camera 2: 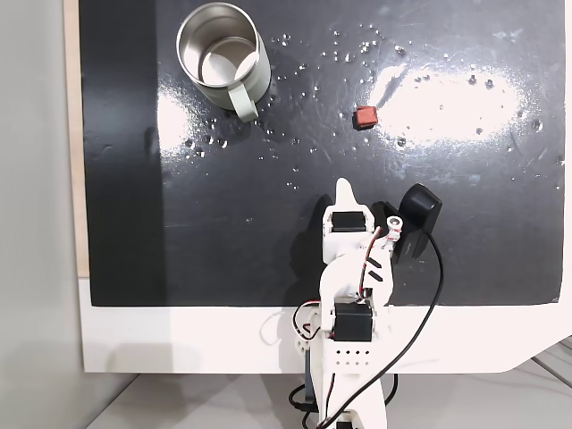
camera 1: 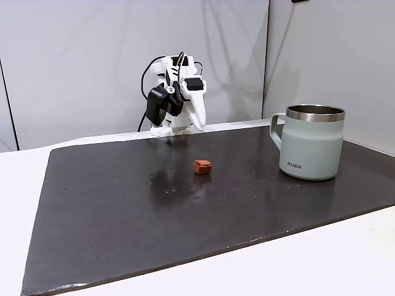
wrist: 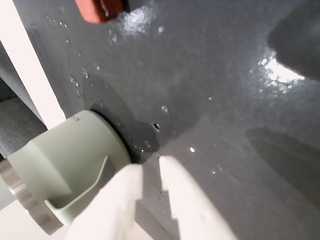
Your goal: Grasp a cube and put it in the cup.
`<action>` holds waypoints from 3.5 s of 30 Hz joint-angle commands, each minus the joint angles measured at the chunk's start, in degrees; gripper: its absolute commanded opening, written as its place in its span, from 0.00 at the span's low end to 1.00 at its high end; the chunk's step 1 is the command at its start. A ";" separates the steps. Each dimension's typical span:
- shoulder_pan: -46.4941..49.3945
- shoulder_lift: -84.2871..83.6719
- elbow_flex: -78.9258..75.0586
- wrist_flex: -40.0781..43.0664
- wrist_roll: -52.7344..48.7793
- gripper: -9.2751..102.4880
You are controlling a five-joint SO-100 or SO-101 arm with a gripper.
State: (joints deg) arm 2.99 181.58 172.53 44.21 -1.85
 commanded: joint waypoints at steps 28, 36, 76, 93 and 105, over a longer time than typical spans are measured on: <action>0.35 0.44 -8.53 3.16 0.62 0.09; -0.97 -25.31 -33.05 5.62 4.04 0.08; 2.99 -91.76 -84.20 19.78 -2.55 0.08; 2.64 -94.31 -87.01 23.91 -1.49 0.32; 4.04 -99.14 -89.65 25.75 -2.29 0.32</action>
State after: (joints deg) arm 5.98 82.97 87.10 70.14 -3.78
